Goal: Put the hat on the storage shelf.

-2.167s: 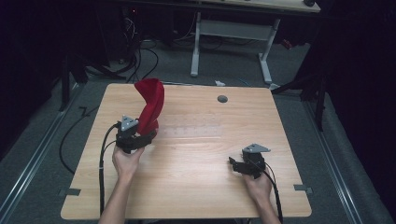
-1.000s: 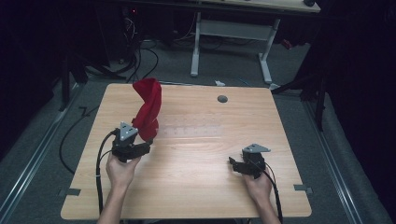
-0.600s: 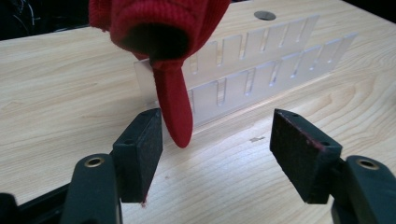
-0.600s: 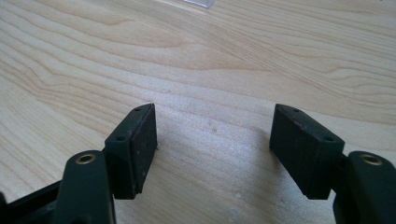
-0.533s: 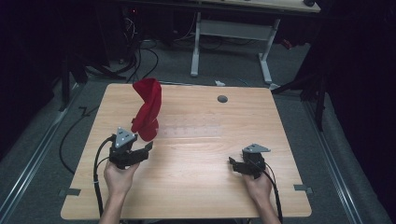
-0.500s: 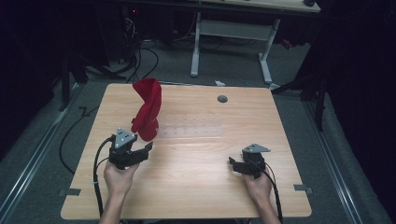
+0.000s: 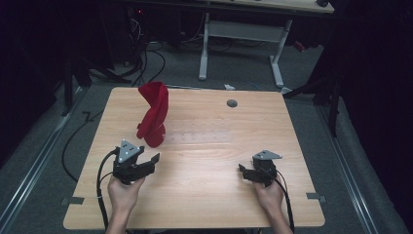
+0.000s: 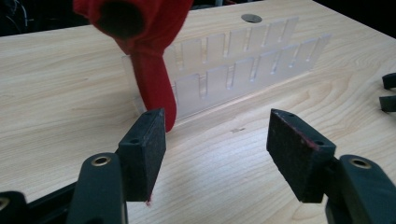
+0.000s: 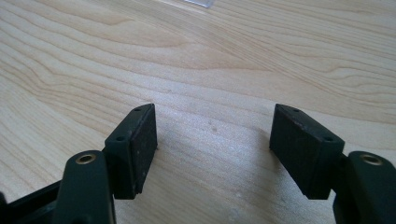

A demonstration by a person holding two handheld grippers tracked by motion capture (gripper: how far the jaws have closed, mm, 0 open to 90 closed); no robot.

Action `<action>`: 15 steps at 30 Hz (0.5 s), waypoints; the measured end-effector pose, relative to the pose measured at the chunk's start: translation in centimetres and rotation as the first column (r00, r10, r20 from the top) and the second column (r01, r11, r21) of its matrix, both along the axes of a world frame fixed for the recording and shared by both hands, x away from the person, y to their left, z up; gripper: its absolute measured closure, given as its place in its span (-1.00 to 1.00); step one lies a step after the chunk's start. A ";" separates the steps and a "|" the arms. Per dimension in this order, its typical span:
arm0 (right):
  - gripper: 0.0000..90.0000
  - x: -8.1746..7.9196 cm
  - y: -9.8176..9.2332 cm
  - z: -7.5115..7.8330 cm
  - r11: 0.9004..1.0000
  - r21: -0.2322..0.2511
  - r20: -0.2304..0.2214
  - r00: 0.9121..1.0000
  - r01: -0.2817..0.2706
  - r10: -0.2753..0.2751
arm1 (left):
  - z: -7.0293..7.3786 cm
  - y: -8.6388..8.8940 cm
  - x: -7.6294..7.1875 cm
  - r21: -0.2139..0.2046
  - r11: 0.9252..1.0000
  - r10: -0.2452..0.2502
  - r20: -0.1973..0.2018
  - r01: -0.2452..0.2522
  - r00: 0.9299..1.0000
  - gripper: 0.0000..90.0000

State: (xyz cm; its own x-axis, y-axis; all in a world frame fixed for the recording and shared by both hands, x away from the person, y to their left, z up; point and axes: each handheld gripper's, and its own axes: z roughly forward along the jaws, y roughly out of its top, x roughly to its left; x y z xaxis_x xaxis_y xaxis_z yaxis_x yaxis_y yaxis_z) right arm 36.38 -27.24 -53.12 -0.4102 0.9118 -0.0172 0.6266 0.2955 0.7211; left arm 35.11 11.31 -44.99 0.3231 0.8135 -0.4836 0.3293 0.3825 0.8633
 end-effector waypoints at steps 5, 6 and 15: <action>-0.28 0.0 0.0 0.0 1.000 0.000 0.000 1.000 0.000 0.000 | 0.1 -0.4 -0.5 -0.007 1.000 -0.006 0.003 0.006 1.000 -0.19; -0.28 0.0 0.0 0.0 1.000 0.000 0.000 1.000 0.000 0.000 | 0.1 -0.5 -0.6 -0.007 1.000 -0.008 0.003 0.008 1.000 -0.19; -0.28 0.0 0.0 0.0 1.000 0.000 0.000 1.000 0.000 0.000 | -0.2 -1.5 -1.3 -0.002 0.999 -0.040 -0.002 0.040 0.999 -0.20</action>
